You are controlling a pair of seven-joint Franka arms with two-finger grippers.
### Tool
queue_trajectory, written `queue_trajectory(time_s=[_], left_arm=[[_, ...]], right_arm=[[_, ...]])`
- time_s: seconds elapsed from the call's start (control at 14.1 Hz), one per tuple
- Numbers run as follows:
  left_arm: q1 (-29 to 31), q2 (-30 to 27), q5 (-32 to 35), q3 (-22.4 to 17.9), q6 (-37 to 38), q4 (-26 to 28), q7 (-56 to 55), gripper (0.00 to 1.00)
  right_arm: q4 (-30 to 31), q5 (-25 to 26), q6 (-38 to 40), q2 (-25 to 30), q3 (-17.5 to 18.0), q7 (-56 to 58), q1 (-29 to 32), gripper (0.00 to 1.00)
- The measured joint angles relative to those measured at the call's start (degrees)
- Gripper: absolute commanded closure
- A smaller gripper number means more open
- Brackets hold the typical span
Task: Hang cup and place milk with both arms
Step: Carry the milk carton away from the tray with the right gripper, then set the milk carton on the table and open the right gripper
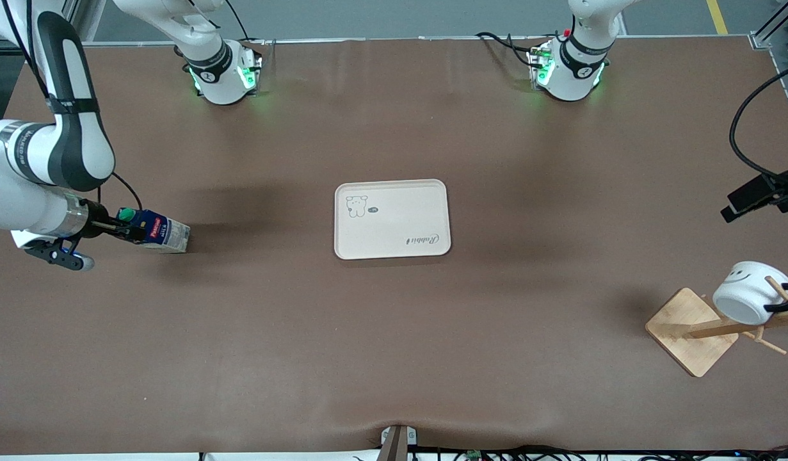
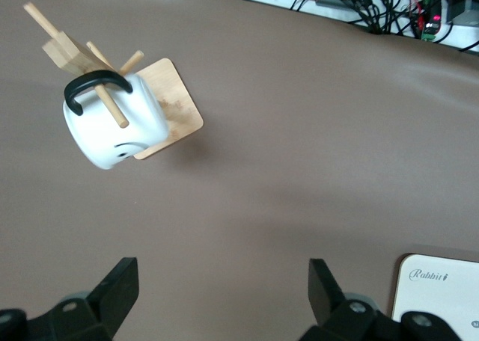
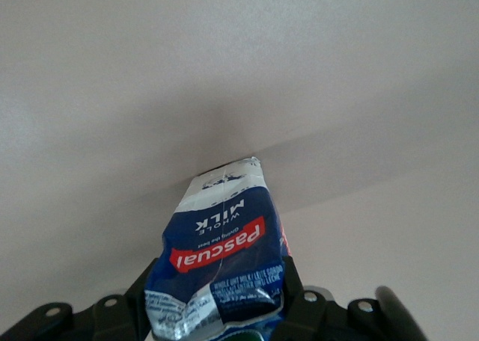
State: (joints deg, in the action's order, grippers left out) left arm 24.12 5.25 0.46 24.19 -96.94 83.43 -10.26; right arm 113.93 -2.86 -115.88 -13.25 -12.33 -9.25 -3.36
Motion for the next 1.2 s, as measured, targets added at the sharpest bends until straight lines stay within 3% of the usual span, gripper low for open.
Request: queue_trajectory(time_s=[0.07, 0.14, 0.21, 0.28, 0.5, 0.64, 0.99, 1.2], left_arm=[[-0.66, -0.93, 0.00, -0.17, 1.33, 0.00, 0.02, 0.00], [-2.17, -1.68, 0.00, -0.97, 3.24, 0.01, 0.02, 0.00], [-4.69, -2.34, 0.00, -2.77, 5.12, 0.03, 0.02, 0.00], [-7.81, -2.86, 0.00, -5.25, 6.54, 0.04, 0.02, 0.00], [-16.52, -4.09, 0.00, -12.98, 9.94, 0.08, 0.02, 0.00], [-19.50, -4.93, 0.00, -15.67, 11.10, 0.51, 0.02, 0.00], [-20.52, -7.67, 0.00, -16.78, 11.60, 3.46, 0.03, 0.00], [-20.51, -9.87, 0.00, -18.29, 11.68, 4.64, 0.06, 0.00]], right_arm=[[0.09, 0.00, -0.06, 0.16, 0.00, 0.00, 0.00, 0.58], [0.24, 0.02, -0.08, 0.24, 0.00, 0.00, 0.00, 0.42], [0.33, 0.06, -0.13, 0.31, -0.01, 0.00, 0.01, 0.17], [0.38, 0.07, -0.17, 0.35, -0.01, 0.00, 0.00, 0.05], [0.77, 0.07, -0.26, 0.36, 0.12, 0.00, 0.00, 0.00], [1.04, 0.07, -0.26, 0.36, 0.18, 0.00, 0.00, 0.00], [1.04, 0.07, -0.28, 0.38, 0.20, 0.00, 0.00, 0.00], [-1.98, 0.07, 2.45, 0.70, 0.21, 0.00, 0.00, 0.00]])
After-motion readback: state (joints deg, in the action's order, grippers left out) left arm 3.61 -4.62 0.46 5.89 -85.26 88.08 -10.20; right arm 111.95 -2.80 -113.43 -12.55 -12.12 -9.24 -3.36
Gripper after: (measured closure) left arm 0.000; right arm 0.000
